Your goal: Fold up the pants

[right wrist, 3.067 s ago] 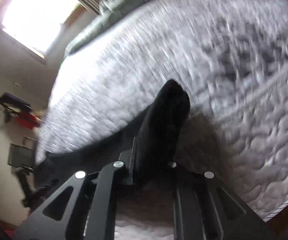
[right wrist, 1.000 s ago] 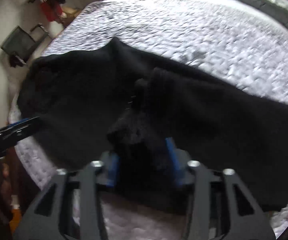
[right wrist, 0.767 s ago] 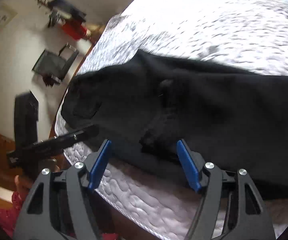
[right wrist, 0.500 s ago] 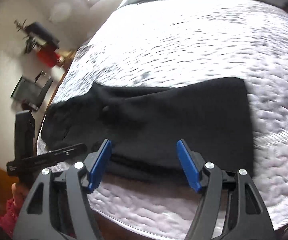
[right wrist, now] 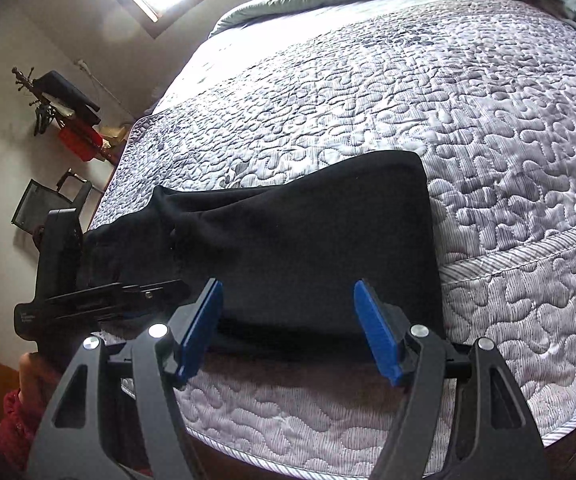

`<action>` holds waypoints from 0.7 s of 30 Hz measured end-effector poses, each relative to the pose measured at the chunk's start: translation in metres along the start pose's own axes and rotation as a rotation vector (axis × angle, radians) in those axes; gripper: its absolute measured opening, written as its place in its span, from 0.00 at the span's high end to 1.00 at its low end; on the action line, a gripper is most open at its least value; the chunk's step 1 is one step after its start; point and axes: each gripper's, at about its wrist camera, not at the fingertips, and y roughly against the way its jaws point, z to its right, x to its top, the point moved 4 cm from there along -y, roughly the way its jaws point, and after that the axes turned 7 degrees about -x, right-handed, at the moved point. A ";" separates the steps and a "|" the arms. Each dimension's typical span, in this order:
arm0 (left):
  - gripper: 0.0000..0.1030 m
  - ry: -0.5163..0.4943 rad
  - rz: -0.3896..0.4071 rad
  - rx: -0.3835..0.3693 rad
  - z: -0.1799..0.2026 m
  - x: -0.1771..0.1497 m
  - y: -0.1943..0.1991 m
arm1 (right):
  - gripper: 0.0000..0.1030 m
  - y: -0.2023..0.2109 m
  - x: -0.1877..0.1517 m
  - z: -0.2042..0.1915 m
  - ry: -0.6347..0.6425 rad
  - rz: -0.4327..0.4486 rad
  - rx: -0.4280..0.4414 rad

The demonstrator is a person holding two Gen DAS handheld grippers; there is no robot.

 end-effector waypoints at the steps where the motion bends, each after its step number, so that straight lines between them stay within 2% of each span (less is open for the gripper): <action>1: 0.30 0.001 0.004 0.021 0.000 0.001 -0.001 | 0.34 -0.001 0.001 0.001 0.001 -0.001 -0.003; 3: 0.48 -0.009 0.015 0.072 -0.002 0.002 0.000 | 0.34 -0.002 0.002 0.003 -0.004 -0.002 -0.024; 4: 0.61 -0.015 0.020 0.092 -0.004 0.002 0.002 | 0.34 -0.002 0.002 0.004 -0.006 -0.002 -0.028; 5: 0.71 -0.021 0.034 0.092 -0.004 0.002 0.005 | 0.34 -0.002 0.002 0.005 -0.009 -0.003 -0.029; 9: 0.86 -0.060 0.077 0.106 0.001 -0.001 0.013 | 0.33 -0.008 0.001 0.010 -0.031 -0.024 -0.016; 11: 0.86 -0.086 0.094 0.120 0.002 -0.003 0.018 | 0.32 -0.012 0.002 0.009 -0.043 -0.039 0.023; 12: 0.86 -0.095 0.096 0.130 -0.001 -0.003 0.019 | 0.27 -0.016 0.001 0.009 -0.054 -0.051 0.041; 13: 0.86 -0.095 0.095 0.140 -0.006 -0.004 0.019 | 0.25 -0.019 0.001 0.009 -0.064 -0.060 0.045; 17: 0.84 -0.062 0.091 0.119 -0.021 -0.003 0.017 | 0.28 -0.046 -0.008 0.017 -0.094 -0.144 -0.007; 20: 0.86 -0.121 0.111 0.217 -0.019 -0.003 0.020 | 0.25 -0.052 -0.010 0.006 -0.007 -0.156 -0.064; 21: 0.86 -0.115 0.106 0.200 -0.018 -0.003 0.021 | 0.25 -0.051 -0.009 0.003 0.010 -0.160 -0.071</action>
